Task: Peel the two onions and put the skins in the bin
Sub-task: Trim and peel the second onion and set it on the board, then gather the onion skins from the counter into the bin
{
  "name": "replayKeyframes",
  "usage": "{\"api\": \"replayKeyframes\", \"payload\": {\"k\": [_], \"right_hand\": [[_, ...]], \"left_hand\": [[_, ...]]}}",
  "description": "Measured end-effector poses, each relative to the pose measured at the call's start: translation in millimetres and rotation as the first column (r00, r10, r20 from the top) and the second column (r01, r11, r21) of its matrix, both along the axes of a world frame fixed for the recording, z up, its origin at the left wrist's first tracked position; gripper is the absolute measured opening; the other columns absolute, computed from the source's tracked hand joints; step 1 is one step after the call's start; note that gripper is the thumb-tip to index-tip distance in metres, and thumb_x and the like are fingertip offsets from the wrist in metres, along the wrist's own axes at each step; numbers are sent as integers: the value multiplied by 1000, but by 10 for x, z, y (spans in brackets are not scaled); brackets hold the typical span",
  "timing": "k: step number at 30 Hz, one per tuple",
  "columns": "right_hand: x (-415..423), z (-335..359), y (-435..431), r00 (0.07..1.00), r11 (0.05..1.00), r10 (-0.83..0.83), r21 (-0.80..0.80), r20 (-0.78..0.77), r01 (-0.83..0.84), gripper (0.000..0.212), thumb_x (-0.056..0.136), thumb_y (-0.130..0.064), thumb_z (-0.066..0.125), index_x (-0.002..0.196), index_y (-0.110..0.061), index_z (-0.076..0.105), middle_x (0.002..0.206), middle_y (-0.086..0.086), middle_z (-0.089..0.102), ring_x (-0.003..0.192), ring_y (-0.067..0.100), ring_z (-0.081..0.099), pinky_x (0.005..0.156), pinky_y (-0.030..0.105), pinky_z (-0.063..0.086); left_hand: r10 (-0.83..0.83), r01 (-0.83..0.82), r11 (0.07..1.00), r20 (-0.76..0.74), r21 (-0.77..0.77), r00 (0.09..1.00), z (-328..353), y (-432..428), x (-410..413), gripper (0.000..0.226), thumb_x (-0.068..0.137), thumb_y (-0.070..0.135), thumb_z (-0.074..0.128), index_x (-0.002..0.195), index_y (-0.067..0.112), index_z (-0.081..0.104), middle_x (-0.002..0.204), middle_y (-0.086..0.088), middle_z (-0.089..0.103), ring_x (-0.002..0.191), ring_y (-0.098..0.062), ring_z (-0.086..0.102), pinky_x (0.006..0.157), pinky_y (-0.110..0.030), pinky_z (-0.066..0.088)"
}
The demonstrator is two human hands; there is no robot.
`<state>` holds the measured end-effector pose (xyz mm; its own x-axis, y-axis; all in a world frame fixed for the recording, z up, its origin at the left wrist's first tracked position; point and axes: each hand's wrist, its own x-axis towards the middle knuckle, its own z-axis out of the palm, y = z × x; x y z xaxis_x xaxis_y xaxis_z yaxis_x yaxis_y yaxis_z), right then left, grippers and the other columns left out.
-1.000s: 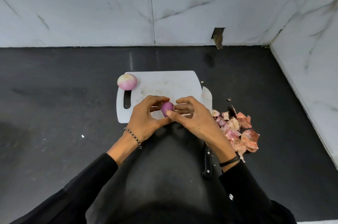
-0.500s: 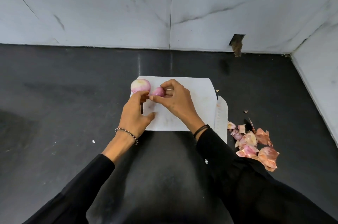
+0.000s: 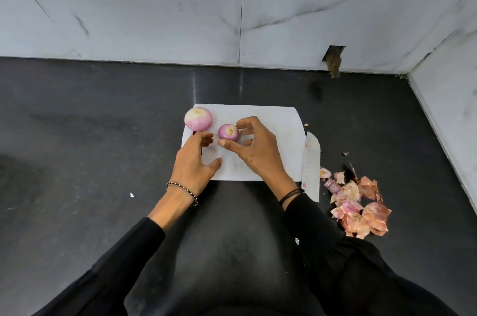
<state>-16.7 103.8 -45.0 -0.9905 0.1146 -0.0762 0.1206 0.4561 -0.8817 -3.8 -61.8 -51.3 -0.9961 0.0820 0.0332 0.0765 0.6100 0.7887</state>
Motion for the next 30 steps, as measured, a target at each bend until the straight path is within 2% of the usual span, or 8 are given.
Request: {"api": "replayKeyframes", "payload": {"k": [6, 12, 15, 17, 21, 24, 27, 30], "right_hand": [[254, 11, 206, 998, 999, -43, -7, 43, 43, 46, 83, -32, 85, 119, -22, 58, 119, -7, 66, 103, 4, 64, 73, 6, 47], [499, 116, 325, 996, 991, -90, 103, 2, 89, 20, 90, -30, 77, 104, -22, 66, 102, -11, 68, 88, -1, 64, 68, 8, 45], [790, 139, 469, 989, 941, -138, 307, -45, 145, 13, 92, -34, 72, 92, -23, 66, 90, -11, 66, 81, 3, 62, 71, 24, 51], [1018, 141, 576, 986, 862, -165, 483, -22, 155, 17, 94, -37, 68, 98, -22, 61, 97, -8, 61, 86, 11, 60, 71, 33, 52], [1459, 165, 745, 958, 734, -277, 661, 81, 156, 40, 96, -44, 64, 117, -12, 51, 117, 5, 54, 104, 25, 57, 70, 32, 40], [1644, 108, 819, 923, 739, -337, 659, 185, 138, 53, 94, -51, 64, 123, -9, 50, 115, 5, 60, 105, 27, 62, 79, 39, 48], [1690, 81, 887, 898, 806, -381, 555, 221, 205, 47, 87, -48, 72, 114, -13, 56, 80, -3, 70, 88, 23, 67, 91, 49, 51], [1675, 126, 940, 857, 868, -414, 418, 308, 268, 42, 71, -45, 76, 99, -17, 62, 65, -3, 69, 79, 22, 68, 85, 44, 53]], "left_hand": [[-11, 11, 1000, 2, 6, 1000, 22, 64, 75, 50, 77, 12, 79, 121, 17, 56, 115, 4, 63, 106, -10, 58, 95, -24, 45], [-26, 26, 1000, -6, -5, 1000, 64, 142, 207, 47, 79, 12, 77, 120, 15, 56, 117, 4, 61, 107, -11, 57, 96, -24, 44], [-81, 80, 996, -22, -30, 996, 50, 198, 299, 44, 80, 12, 76, 120, 14, 57, 118, 4, 61, 110, -11, 57, 97, -27, 44], [-121, 119, 991, -30, -62, 992, 53, 243, 367, 41, 81, 13, 74, 119, 16, 59, 117, 5, 60, 110, -11, 56, 96, -23, 42], [-186, 183, 979, -32, -90, 982, 69, 332, 482, 34, 82, 15, 73, 114, 18, 62, 114, 6, 60, 109, -11, 56, 95, -25, 44], [-221, 218, 971, -19, -101, 975, 77, 429, 550, 22, 85, 18, 69, 107, 21, 65, 110, 7, 62, 106, -10, 56, 92, -23, 43], [-257, 259, 965, 45, -40, 965, 106, 581, 622, 12, 88, 18, 66, 100, 22, 68, 103, 6, 66, 98, -7, 60, 90, -20, 46], [-302, 293, 953, 186, 74, 935, 130, 771, 677, 10, 88, 20, 68, 98, 19, 69, 92, 6, 71, 85, -4, 65, 81, -11, 49]]}}
